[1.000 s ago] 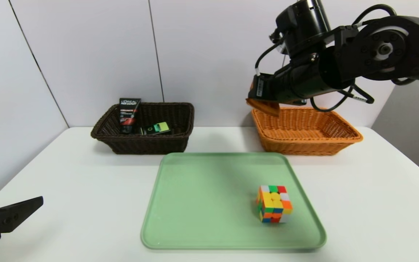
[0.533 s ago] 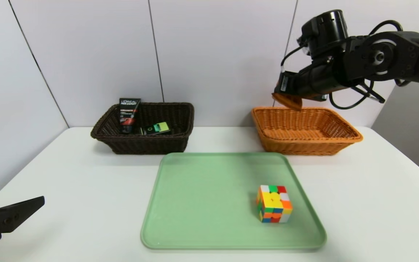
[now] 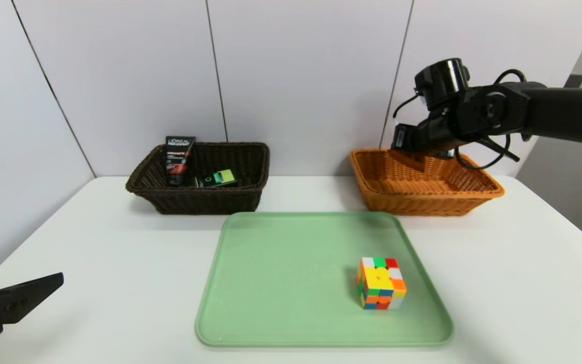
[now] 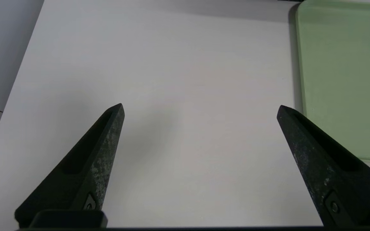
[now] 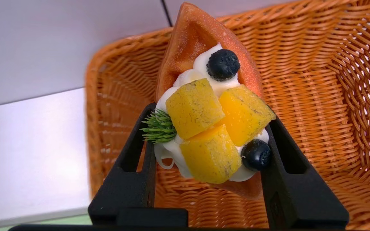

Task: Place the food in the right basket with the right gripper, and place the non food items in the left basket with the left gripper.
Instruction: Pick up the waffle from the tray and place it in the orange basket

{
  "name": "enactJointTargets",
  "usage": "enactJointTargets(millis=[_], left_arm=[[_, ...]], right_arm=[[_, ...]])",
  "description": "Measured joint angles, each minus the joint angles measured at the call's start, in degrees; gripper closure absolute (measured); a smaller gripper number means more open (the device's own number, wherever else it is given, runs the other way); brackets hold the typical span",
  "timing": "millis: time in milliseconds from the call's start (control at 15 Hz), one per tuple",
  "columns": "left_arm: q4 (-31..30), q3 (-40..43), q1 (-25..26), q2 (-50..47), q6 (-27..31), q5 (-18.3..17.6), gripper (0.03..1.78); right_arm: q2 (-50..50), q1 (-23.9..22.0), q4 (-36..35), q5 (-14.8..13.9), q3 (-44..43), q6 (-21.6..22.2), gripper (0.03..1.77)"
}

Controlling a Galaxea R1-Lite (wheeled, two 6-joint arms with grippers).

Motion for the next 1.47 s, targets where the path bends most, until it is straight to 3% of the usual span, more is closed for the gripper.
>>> enactJointTargets(millis=[533, 1467], left_arm=[[-0.22, 0.0, 0.0, -0.11, -0.05, -0.09, 0.12], [-0.22, 0.13, 0.0, -0.05, -0.16, -0.09, 0.12]], right_arm=[[4.66, -2.69, -1.35, -0.17, 0.0, 1.12, 0.93], [8.63, -2.97, -1.66, 0.02, -0.04, 9.95, 0.93]])
